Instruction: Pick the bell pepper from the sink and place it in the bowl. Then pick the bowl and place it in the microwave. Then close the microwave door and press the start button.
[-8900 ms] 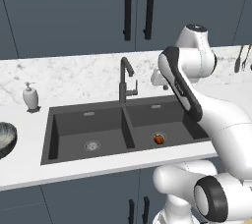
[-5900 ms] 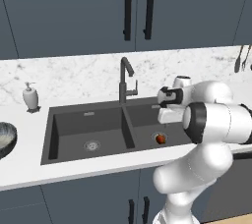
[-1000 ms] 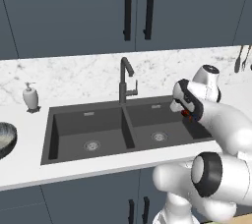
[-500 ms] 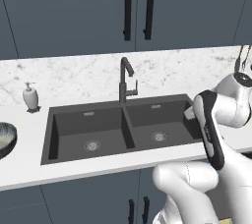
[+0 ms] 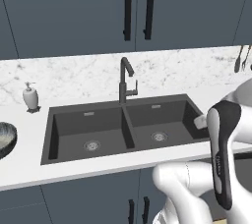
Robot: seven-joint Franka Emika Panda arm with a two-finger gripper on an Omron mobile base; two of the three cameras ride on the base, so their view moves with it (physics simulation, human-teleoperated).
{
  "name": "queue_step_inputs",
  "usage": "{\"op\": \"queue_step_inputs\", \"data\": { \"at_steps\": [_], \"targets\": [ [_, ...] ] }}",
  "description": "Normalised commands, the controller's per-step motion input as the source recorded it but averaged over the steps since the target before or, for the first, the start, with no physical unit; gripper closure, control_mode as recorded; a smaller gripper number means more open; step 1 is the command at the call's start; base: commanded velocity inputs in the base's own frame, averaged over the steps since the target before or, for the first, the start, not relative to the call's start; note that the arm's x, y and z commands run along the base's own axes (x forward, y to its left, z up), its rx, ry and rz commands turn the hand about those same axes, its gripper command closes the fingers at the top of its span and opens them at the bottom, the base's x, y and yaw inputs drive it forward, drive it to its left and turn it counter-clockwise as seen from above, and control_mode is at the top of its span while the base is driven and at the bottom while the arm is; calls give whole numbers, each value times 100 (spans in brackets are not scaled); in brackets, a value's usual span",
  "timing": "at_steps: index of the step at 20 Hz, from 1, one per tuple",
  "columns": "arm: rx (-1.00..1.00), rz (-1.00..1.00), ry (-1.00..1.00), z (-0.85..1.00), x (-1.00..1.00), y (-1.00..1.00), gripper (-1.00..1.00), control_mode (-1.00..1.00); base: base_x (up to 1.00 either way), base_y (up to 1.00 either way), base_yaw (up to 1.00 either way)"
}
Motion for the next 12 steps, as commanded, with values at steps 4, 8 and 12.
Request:
{"op": "queue_step_inputs", "data": {
  "at_steps": [4,8,12],
  "targets": [
    [0,0,25,54,-72,11,100,-100,0,0,0],
    [0,0,18,10,-27,18,100,100,-1,11,0],
    [0,0,0,0,0,0,100,100,-9,79,0]
  ]
}}
